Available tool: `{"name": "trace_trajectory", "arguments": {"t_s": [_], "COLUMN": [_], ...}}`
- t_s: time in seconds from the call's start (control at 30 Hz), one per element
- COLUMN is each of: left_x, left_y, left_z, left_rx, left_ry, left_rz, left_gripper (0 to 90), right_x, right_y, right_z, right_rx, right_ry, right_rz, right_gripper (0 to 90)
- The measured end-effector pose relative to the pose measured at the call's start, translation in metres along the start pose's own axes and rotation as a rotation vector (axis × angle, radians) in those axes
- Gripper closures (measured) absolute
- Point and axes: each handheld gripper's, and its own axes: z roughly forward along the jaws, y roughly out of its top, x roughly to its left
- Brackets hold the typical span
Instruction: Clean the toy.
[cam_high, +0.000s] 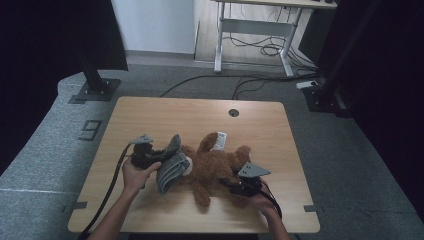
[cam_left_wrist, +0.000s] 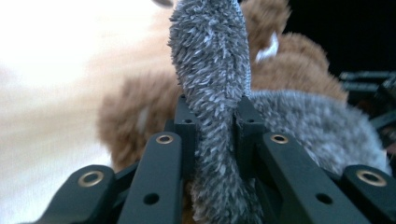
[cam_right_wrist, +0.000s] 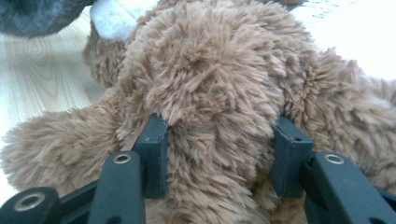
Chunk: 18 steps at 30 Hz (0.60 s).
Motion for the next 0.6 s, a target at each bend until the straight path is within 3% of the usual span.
{"name": "trace_trajectory", "arguments": {"t_s": [0.13,0.23,0.3,0.43,0.5,0.6], "left_x": [-0.022,-0.045,-0.053,-0.045,-0.032,-0.017], "left_y": [0.028,0.043,0.045,0.030,0.026,0.021], "left_z": [0.010,0.032,0.051,0.079,0.074,0.060], "left_rx": [0.011,0.042,0.092,0.204,0.188,0.162], "left_ry": [-0.019,-0.045,-0.040,0.017,-0.032,-0.045], "left_rz": [0.063,0.112,0.135,0.140,0.076,0.035], "left_gripper": [74.7,75.0,75.1,74.7,74.2,74.3], "right_x": [0.000,-0.001,-0.001,0.000,0.001,0.002], "right_y": [-0.001,-0.001,-0.001,-0.001,-0.002,-0.002], "right_z": [0.000,0.000,0.000,0.000,0.001,0.001], "right_rx": [-0.003,-0.004,-0.003,0.002,0.003,0.004], "right_ry": [0.007,0.009,0.008,0.002,0.004,0.006], "right_rz": [-0.006,0.000,0.001,-0.005,-0.014,-0.018], "right_gripper": [49.8,49.8,49.8,49.7,49.8,50.0]}}
